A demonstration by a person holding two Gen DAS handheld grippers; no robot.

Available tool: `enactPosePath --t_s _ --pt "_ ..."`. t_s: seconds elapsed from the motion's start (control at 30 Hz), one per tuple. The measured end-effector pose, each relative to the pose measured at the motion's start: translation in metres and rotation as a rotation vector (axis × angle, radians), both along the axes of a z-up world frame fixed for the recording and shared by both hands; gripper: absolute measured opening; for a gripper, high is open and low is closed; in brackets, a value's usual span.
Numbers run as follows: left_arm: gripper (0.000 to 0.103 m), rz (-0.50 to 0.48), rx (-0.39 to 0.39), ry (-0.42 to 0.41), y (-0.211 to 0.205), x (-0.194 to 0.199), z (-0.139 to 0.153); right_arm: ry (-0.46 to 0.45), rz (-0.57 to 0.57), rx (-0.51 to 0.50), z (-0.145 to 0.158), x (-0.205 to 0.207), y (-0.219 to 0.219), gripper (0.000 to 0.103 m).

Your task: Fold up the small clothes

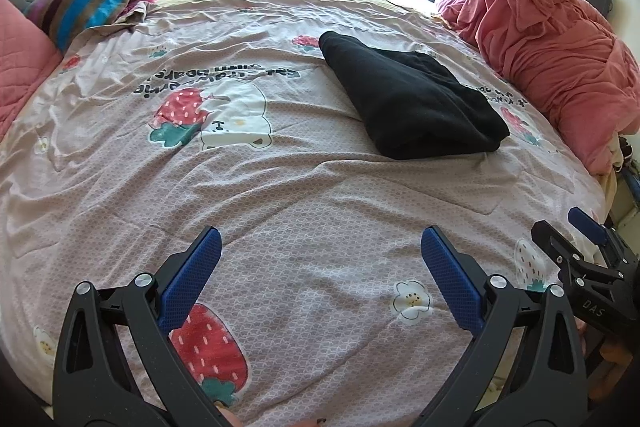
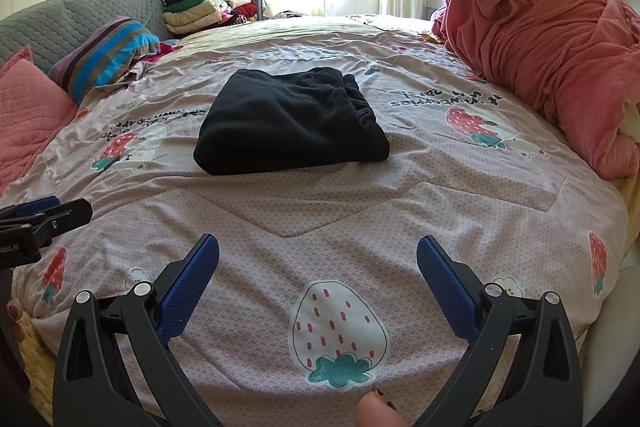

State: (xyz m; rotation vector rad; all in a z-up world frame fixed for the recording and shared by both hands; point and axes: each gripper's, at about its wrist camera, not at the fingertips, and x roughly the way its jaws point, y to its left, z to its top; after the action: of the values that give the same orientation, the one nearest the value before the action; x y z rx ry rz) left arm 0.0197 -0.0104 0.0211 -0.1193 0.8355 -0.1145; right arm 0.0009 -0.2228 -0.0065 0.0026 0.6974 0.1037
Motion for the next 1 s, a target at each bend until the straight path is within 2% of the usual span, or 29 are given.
enactPosePath --t_s 0.5,1.0 --pt "0.094 0.003 -0.004 0.004 -0.0013 0.0005 0.0004 0.003 -0.001 -0.004 -0.0007 0.0014 0.0005 0.099" --pt "0.094 -0.033 -0.002 -0.007 -0.0062 -0.0014 0.0041 0.009 -0.011 -0.005 -0.0019 0.0014 -0.0051 0.099"
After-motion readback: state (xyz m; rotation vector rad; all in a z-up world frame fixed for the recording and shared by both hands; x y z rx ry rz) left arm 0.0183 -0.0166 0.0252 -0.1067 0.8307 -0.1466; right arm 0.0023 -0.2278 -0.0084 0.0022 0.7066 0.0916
